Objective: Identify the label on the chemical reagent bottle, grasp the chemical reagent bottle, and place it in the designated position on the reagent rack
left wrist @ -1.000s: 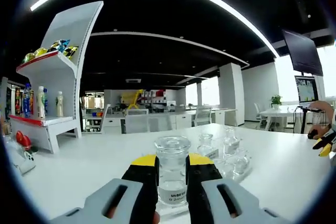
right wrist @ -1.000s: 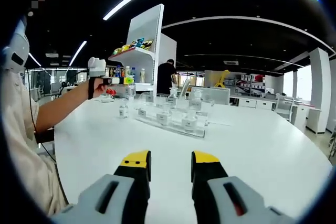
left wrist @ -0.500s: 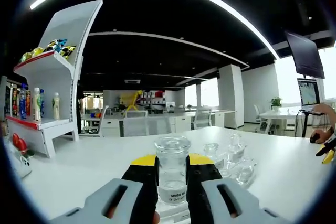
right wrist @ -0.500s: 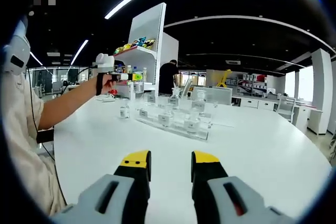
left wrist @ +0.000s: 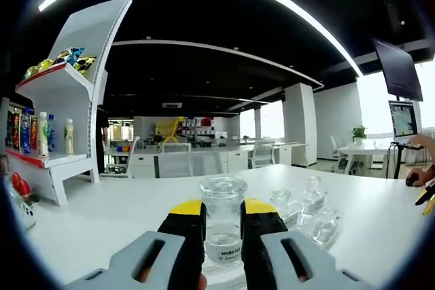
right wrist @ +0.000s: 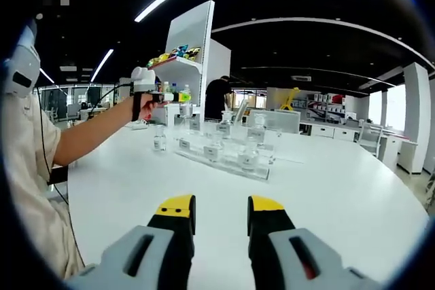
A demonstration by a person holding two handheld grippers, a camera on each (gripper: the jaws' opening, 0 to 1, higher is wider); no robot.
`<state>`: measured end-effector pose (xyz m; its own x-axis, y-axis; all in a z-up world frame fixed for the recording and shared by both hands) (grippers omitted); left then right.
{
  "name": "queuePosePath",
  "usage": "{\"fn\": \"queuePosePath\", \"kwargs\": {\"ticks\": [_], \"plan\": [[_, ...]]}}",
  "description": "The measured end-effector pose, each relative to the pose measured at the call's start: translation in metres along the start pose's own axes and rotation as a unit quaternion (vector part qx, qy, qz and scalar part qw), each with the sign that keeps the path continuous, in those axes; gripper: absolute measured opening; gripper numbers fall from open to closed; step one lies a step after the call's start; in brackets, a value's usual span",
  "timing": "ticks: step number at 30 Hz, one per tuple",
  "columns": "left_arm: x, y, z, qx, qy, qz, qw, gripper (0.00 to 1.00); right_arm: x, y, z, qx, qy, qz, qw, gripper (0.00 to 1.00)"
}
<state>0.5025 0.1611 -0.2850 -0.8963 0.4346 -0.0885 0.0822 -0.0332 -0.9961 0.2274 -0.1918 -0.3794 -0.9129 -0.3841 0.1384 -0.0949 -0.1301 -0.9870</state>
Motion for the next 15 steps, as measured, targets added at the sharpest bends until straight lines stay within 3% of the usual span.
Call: {"fn": "queuePosePath", "kwargs": {"ticks": [15], "plan": [[-0.031,0.000,-0.005,-0.012,-0.019,0.004,0.9997,0.20,-0.009,0.003,-0.004,0.007,-0.013,-0.012,0.9998,0.30]]}}
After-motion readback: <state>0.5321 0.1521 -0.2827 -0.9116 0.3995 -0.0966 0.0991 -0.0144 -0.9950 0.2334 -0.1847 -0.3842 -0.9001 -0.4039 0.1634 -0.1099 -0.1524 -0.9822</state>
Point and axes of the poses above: the point that each gripper's makers call its tool centre point, and the gripper's own axes: x roughly backward along the fingers, z roughly to its right, y roughly out of its underside, the point moved 6 cm from there along x, roughly backward along the fingers, and after that the axes turned 1 degree about z, right-handed, at the moved point
